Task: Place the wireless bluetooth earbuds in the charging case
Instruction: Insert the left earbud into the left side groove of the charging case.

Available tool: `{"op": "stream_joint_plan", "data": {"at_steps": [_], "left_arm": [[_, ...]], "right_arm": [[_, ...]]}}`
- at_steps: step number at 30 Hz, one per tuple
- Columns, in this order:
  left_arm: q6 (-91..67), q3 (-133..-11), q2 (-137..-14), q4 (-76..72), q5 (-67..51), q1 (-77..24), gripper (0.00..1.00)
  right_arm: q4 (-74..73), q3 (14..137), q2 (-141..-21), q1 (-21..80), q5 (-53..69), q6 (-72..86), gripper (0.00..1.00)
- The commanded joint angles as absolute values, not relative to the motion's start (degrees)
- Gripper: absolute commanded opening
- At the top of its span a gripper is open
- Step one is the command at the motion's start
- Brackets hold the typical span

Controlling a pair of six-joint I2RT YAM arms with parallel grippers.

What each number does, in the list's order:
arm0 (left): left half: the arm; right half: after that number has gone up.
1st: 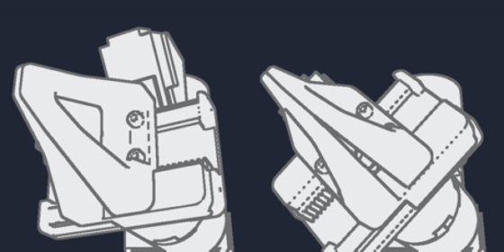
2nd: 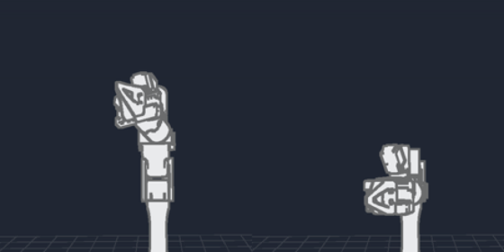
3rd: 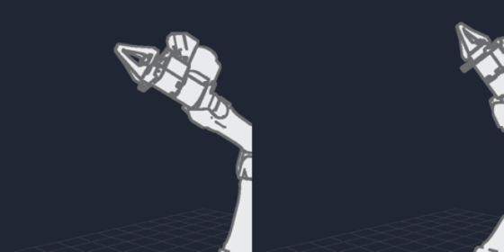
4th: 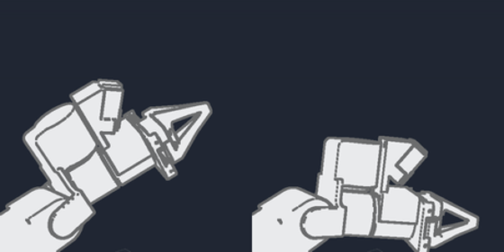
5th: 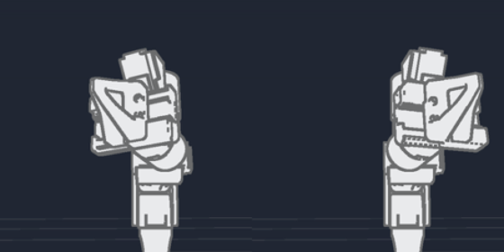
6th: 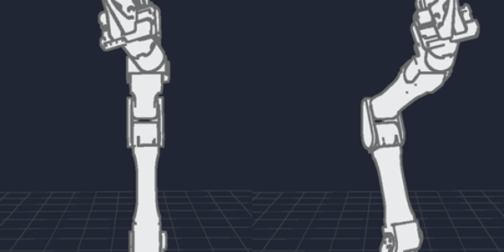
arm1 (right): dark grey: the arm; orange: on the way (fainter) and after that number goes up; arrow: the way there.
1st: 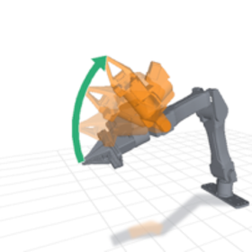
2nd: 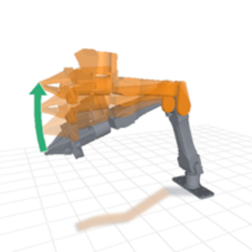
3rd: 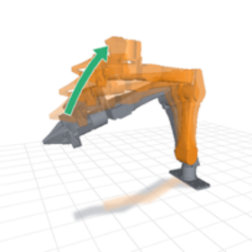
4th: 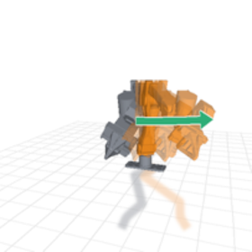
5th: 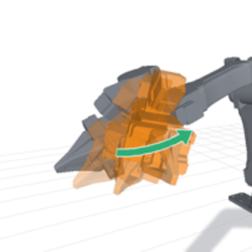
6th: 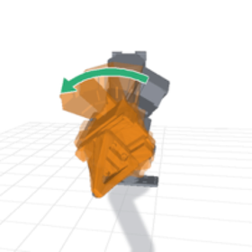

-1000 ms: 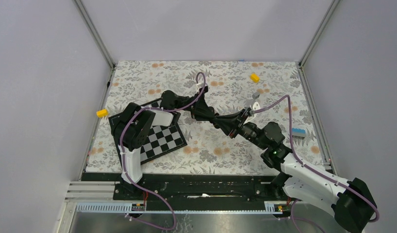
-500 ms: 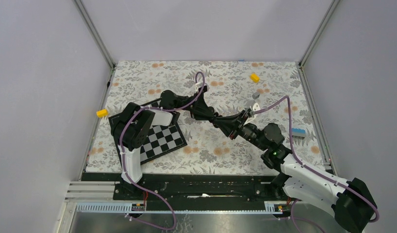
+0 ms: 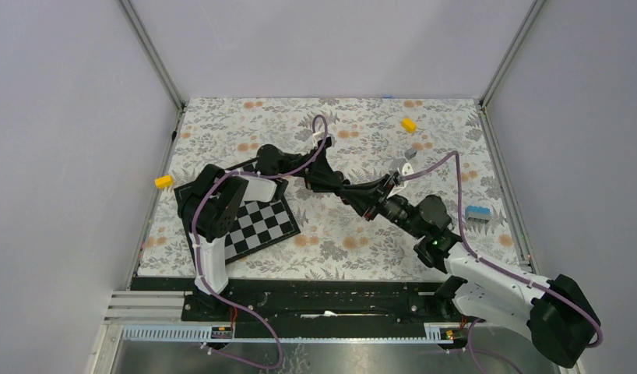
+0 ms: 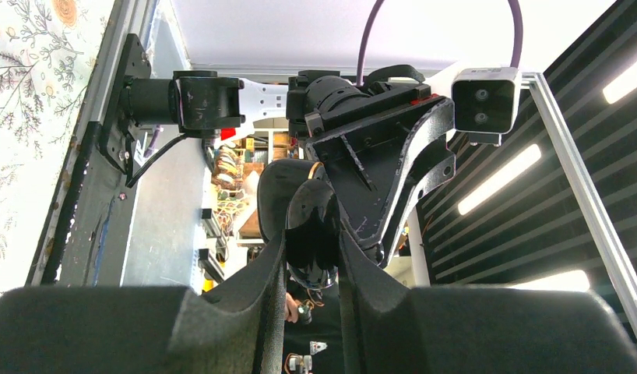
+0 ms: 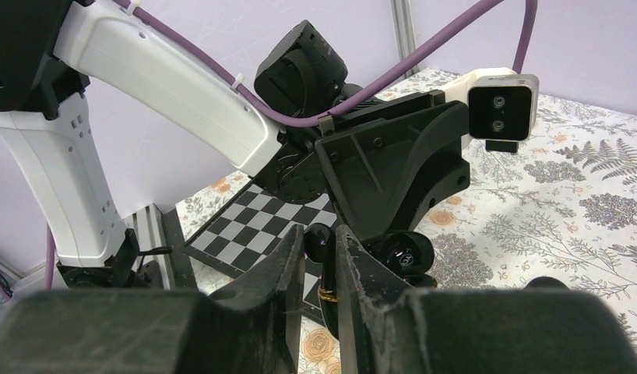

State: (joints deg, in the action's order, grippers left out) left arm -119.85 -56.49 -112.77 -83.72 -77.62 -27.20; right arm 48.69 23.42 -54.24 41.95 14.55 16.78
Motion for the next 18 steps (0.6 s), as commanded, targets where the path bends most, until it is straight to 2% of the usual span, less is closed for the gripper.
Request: {"op": "stream_joint_plan", "data": {"at_steps": [1,18], "left_arm": [[-138.8,-56.2,-112.2,-91.2,-77.1,-27.2,0.00],[-139.3,-56.8,-111.7,-91.2,-76.6,-27.2,0.00]], "right_arm": [[53.4,25.9,-55.6,41.8,13.9,16.3,0.03],[53.8,24.2,-55.4,41.8,14.2,16.6,0.03]]}}
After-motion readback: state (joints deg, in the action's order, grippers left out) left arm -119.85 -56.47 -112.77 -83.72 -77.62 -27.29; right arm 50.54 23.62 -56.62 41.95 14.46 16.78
